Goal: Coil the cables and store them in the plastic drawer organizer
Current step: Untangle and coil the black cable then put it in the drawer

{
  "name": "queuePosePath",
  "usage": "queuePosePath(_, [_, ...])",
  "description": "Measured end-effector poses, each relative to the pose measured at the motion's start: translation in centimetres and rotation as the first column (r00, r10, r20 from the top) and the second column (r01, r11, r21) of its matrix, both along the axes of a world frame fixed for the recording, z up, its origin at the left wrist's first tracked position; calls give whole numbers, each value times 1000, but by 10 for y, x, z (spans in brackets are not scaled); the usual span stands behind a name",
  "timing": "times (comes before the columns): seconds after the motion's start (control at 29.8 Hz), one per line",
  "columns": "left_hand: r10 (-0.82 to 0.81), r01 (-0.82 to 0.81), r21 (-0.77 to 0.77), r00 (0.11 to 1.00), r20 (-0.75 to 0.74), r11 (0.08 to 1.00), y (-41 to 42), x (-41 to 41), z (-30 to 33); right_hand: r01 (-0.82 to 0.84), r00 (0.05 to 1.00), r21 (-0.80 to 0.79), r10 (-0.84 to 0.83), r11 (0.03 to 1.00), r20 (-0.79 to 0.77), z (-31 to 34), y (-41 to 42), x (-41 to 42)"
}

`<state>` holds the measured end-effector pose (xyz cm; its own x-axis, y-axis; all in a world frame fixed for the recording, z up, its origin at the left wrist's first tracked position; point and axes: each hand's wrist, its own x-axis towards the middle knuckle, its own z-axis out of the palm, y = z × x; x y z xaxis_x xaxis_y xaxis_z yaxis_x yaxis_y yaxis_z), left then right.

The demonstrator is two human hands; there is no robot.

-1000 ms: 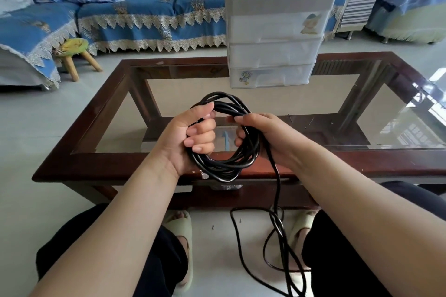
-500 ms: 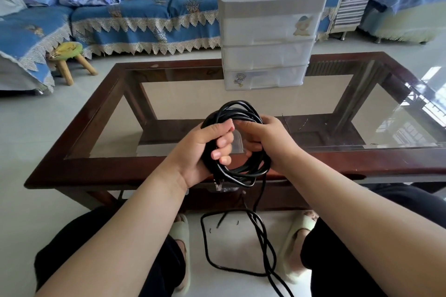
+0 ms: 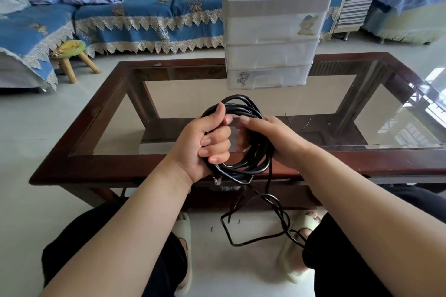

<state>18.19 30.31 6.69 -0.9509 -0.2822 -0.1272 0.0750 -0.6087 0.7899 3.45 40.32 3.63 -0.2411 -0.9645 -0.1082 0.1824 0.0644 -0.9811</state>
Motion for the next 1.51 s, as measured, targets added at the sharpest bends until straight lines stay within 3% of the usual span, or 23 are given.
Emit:
queuePosePath(0.07, [-29, 34, 85, 998, -61, 996, -9, 3, 1, -211, 972, 28, 207, 977, 111, 0, 3, -11])
queuePosePath(0.13, [-28, 46, 132, 991, -130, 990, -21, 8, 4, -311, 950, 112, 306, 944, 57, 0, 5, -17])
queuePosePath(0.23, [54, -20, 174, 980, -191, 984, -38, 15, 10, -271, 946, 325, 313, 906, -84, -15, 7, -21])
queuePosePath(0.3, [190, -150, 212, 965, -181, 966, -45, 19, 13, -277, 933, 380, 341, 883, -113, -25, 9, -14])
queuePosePath(0.37, [380, -337, 273, 917, -122, 901, -48, 20, 14, -241, 927, 382, 328, 892, -183, -29, 10, -5])
queuePosePath(0.44, [541, -495, 328, 839, -62, 805, -46, 17, 13, -135, 977, 379, 187, 915, -103, -28, 7, 5])
queuePosePath(0.5, [652, -608, 344, 758, -14, 715, -44, 12, 10, 15, 954, 353, 93, 935, -286, -24, 6, 14])
queuePosePath(0.54, [692, -652, 340, 722, 5, 678, -43, 10, 9, 78, 858, 360, 122, 930, -500, -21, 8, 17])
queuePosePath(0.6, [751, -721, 314, 659, 35, 618, -42, 6, 8, 161, 502, 366, 243, 917, -830, -14, 11, 26])
queuePosePath(0.64, [774, -751, 289, 631, 47, 594, -42, 4, 7, 168, 378, 344, 262, 924, -888, -10, 13, 33])
queuePosePath(0.67, [795, -780, 247, 604, 55, 575, -41, 2, 6, 149, 369, 328, 256, 933, -894, -5, 14, 40])
queuePosePath(0.84, [861, -857, -143, 506, -48, 496, -25, -12, -1, 83, 432, 267, 207, 960, -878, 9, 9, 57])
queuePosePath(0.97, [830, -835, -403, 496, -256, 375, -1, -18, -6, 115, 603, 211, 101, 971, -791, 17, 4, 63])
queuePosePath(1.07, [769, -811, -500, 519, -374, 304, 2, -17, -9, 26, 664, 279, 192, 960, -722, 22, 4, 57])
queuePosePath(1.17, [755, -824, -545, 456, -472, 157, -5, -12, -4, -63, 713, 305, 257, 950, -652, 25, 4, 51])
queuePosePath(1.24, [779, -828, -557, 391, -491, 64, -18, -7, -5, -94, 714, 329, 294, 940, -636, 30, 7, 48])
queuePosePath(1.37, [876, -766, -639, 263, -404, -64, -45, 1, -10, -83, 592, 400, 367, 913, -717, 38, 13, 40])
queuePosePath(1.44, [881, -719, -690, 271, -387, -82, -46, 3, -9, -61, 581, 404, 362, 913, -729, 41, 15, 35])
queuePosePath(1.51, [858, -623, -779, 363, -364, -67, -45, 4, -12, -41, 599, 383, 330, 923, -730, 42, 16, 32])
